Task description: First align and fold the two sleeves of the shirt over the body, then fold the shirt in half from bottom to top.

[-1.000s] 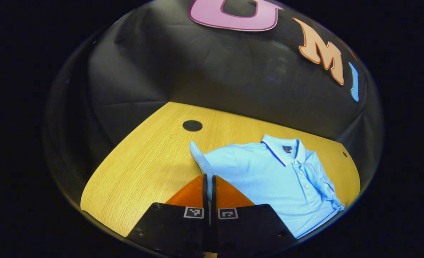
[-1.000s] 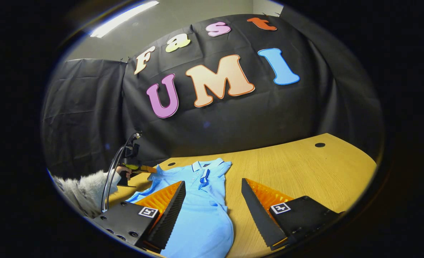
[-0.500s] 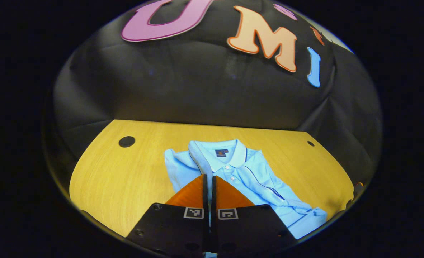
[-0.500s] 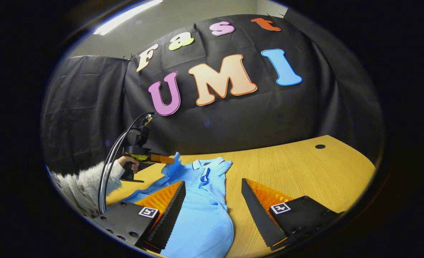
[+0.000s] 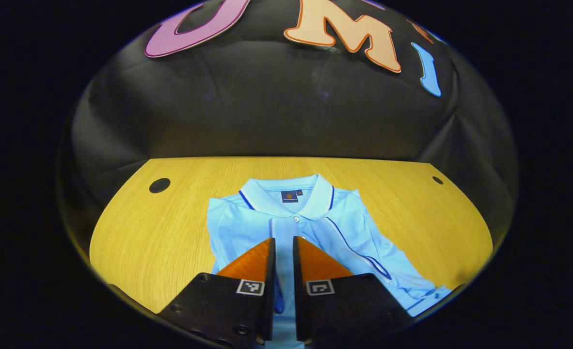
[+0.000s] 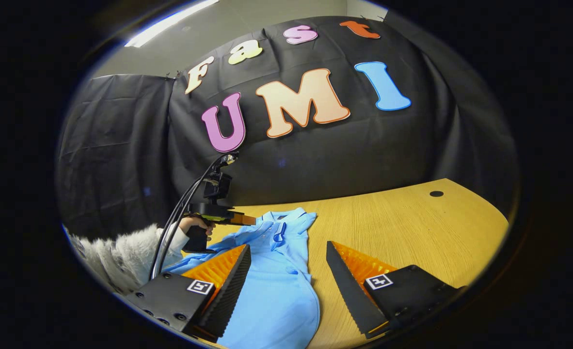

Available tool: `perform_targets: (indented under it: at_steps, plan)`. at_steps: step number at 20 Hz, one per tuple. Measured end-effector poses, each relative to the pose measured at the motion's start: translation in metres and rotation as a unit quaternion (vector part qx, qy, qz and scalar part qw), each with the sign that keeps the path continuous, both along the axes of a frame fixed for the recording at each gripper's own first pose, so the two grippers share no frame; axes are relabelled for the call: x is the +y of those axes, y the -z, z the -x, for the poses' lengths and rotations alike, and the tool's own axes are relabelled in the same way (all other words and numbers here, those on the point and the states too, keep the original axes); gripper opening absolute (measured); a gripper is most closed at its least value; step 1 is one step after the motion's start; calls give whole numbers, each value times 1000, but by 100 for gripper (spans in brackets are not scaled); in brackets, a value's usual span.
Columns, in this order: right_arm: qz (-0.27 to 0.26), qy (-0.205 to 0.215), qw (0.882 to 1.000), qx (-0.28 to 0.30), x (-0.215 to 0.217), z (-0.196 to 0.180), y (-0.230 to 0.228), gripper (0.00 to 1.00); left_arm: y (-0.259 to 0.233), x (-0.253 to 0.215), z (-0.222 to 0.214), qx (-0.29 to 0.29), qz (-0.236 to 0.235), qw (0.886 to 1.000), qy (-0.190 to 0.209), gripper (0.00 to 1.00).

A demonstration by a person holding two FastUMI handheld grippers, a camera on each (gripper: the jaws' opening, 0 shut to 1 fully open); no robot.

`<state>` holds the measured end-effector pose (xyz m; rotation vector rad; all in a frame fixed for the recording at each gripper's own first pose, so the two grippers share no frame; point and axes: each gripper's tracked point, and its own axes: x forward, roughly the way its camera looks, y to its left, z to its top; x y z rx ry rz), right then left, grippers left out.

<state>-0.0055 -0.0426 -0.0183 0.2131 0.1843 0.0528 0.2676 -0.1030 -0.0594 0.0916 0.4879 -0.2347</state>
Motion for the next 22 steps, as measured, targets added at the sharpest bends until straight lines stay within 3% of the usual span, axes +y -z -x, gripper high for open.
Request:
perform_targets:
  at_steps: [2,3,5,6,15,20,21,22]
  plan:
    - [-2,-4,1000,1,3,-2,2,97,-3,9,8,-3,-23,1000,-3,37]
    - [-3,-5,1000,2,5,-3,3,97,-4,12,13,-8,-30,1000,-2,62]
    - [-2,-10,1000,7,11,-1,7,98,-13,19,26,-26,-33,999,1,89]
    - [1,-11,1000,10,13,-3,8,97,-19,23,38,-30,-30,999,2,94]
    - [47,-34,998,21,57,7,8,97,-22,79,187,-43,7,999,9,96]
    - [85,-34,994,56,71,46,36,98,-15,114,267,-59,29,998,-13,93]
    - [84,-26,994,68,69,55,44,93,-13,119,280,-61,30,998,-18,94]
    - [79,-20,994,76,66,64,50,98,-9,122,293,-62,31,997,-21,95]
